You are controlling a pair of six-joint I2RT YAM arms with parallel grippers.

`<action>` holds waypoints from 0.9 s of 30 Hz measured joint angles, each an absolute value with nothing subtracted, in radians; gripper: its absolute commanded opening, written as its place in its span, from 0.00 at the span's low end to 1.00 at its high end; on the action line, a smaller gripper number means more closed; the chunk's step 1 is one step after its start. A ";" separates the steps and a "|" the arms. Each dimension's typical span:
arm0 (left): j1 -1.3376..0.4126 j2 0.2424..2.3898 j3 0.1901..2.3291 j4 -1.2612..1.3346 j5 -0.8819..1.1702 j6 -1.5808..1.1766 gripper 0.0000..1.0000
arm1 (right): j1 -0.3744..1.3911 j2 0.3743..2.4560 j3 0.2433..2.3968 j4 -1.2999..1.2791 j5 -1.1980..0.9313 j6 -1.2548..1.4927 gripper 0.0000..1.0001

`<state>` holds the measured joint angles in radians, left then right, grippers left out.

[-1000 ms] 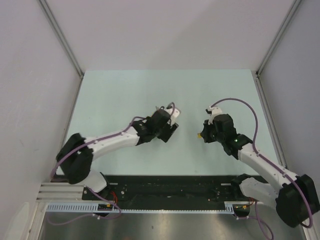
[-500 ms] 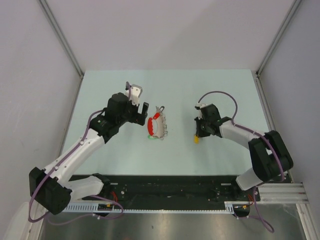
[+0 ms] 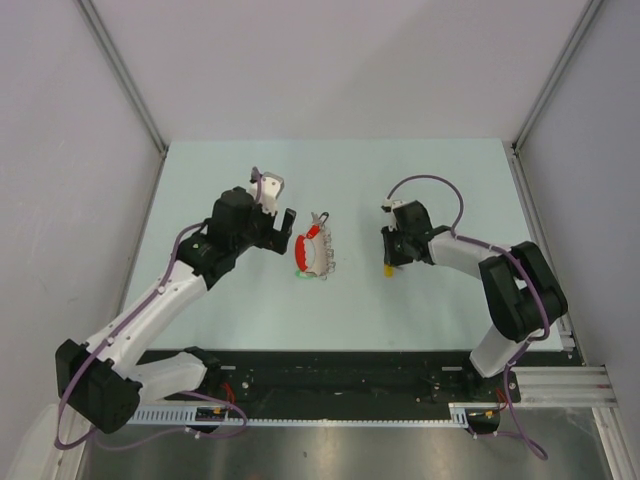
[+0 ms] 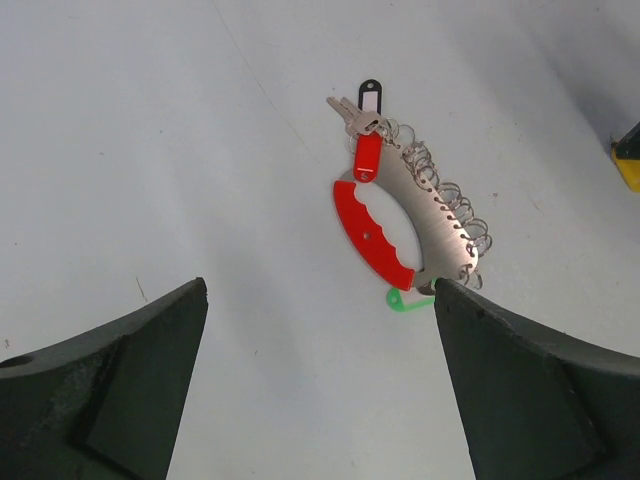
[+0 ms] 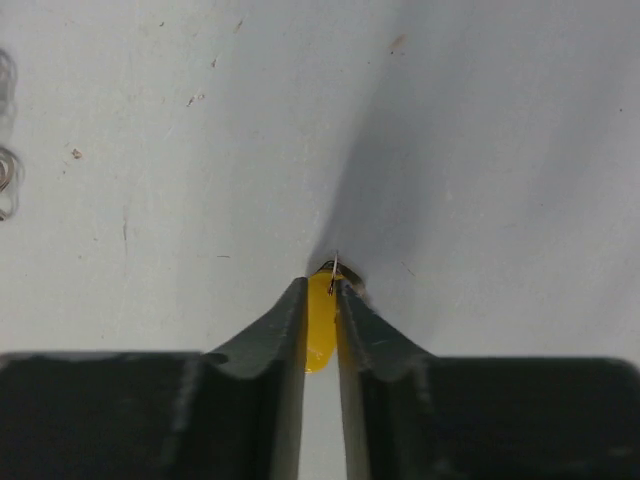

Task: Put the keys on the keyring

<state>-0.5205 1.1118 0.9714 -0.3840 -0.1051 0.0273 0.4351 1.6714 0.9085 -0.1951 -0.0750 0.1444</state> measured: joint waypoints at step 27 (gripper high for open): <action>-0.515 1.025 0.971 -0.385 -0.112 0.052 1.00 | 0.561 1.777 0.908 0.208 -0.535 0.009 0.34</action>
